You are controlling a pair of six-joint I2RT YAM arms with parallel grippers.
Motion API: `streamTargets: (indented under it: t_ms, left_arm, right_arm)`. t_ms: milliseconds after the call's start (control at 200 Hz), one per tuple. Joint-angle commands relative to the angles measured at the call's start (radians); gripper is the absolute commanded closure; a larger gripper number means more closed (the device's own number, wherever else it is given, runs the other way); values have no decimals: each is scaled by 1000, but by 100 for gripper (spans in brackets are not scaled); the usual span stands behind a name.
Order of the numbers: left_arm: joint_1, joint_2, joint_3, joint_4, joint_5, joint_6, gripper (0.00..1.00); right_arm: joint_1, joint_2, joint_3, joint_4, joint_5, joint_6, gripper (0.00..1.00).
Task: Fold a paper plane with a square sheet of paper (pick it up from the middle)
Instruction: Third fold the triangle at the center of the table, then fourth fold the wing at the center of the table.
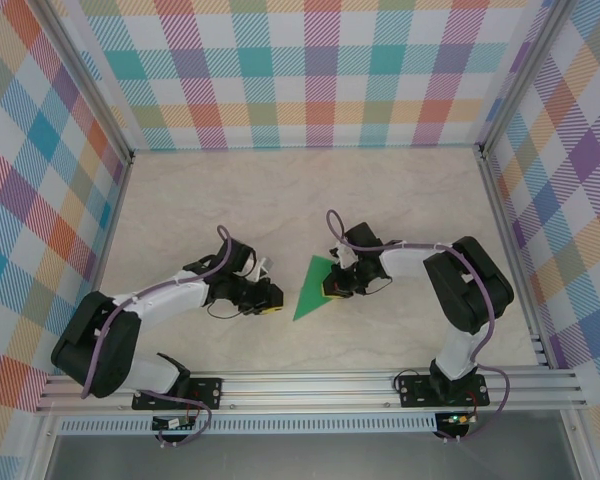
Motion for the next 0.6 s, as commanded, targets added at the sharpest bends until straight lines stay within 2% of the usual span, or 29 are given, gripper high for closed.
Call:
streamTargets:
  t_ms: [0, 110, 180, 220, 320, 470, 595]
  left_arm:
    - [-15, 2, 49, -30, -30, -20, 79]
    - [-36, 44, 109, -10, -35, -21, 78]
    - [-59, 76, 160, -10, -39, -18, 77]
    - [-75, 100, 197, -27, -50, -2, 77]
    - [-102, 156, 273, -72, -95, 37, 77]
    - [-110, 247, 322, -68, -110, 61, 80]
    - [-116, 299, 346, -72, -116, 74, 84]
  right_arm:
    - [1, -43, 52, -192, -10, -168, 95]
    - [-2, -112, 88, -232, 36, -165, 93]
    - [-2, -159, 88, -234, 118, -103, 90]
    - [-4, -189, 78, -235, 179, -57, 83]
    - [-11, -268, -3, -182, 255, 94, 73]
    - [-13, -356, -155, -9, 190, 279, 64]
    - [-12, -362, -196, 62, 153, 327, 56]
